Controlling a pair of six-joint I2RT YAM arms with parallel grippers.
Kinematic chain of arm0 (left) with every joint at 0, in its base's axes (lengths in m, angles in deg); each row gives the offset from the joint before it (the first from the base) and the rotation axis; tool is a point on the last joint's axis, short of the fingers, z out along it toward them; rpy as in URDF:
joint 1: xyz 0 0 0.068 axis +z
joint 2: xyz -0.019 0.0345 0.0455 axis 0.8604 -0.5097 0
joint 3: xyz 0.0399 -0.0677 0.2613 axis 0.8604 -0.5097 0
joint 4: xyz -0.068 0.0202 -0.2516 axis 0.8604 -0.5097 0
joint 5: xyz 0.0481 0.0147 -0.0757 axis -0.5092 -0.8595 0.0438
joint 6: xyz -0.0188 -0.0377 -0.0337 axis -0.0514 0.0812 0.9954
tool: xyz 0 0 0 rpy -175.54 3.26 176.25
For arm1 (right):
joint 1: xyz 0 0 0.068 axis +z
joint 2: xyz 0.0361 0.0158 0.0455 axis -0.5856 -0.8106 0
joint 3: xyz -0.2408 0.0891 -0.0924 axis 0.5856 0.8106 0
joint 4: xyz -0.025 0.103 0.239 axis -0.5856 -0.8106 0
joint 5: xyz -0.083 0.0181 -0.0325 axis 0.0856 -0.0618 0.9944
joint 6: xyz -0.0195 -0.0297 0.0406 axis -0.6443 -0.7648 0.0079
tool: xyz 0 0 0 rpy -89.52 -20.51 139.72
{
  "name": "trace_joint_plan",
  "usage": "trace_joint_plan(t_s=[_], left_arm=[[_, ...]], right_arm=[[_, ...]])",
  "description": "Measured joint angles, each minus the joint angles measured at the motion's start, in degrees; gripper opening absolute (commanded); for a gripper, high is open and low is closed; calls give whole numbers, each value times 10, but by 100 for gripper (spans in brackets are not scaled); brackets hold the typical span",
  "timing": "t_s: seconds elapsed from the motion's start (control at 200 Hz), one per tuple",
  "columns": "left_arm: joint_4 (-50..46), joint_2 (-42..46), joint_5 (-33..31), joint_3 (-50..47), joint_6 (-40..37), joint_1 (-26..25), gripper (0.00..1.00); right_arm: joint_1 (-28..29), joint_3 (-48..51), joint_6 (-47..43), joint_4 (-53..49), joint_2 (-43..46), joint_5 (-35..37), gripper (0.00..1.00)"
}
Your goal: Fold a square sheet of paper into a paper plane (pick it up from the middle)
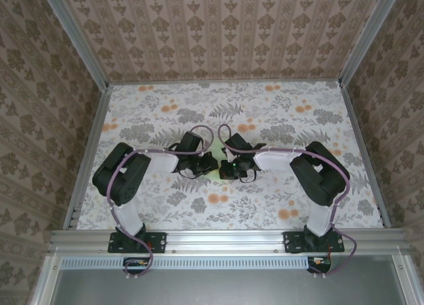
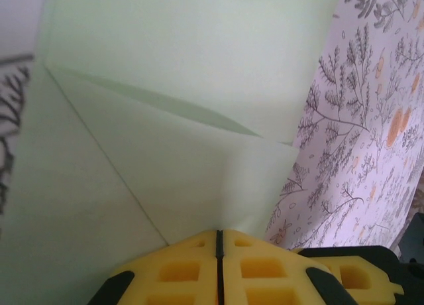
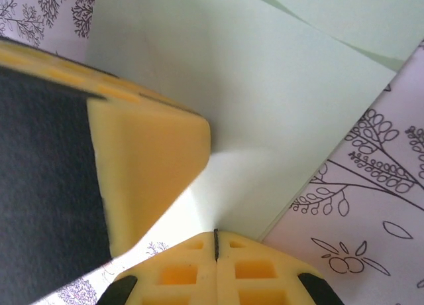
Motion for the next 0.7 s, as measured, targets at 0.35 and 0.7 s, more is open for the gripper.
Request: trace_joint_plan(t_s=[0.35, 0.7], left_arm=[[-15, -24, 5, 35, -37, 43, 13], [-25, -43, 3, 64, -67, 104, 14]], right_arm=[[-1, 7, -12, 13, 0, -2, 2], [-1, 11, -12, 21, 2, -4, 3]])
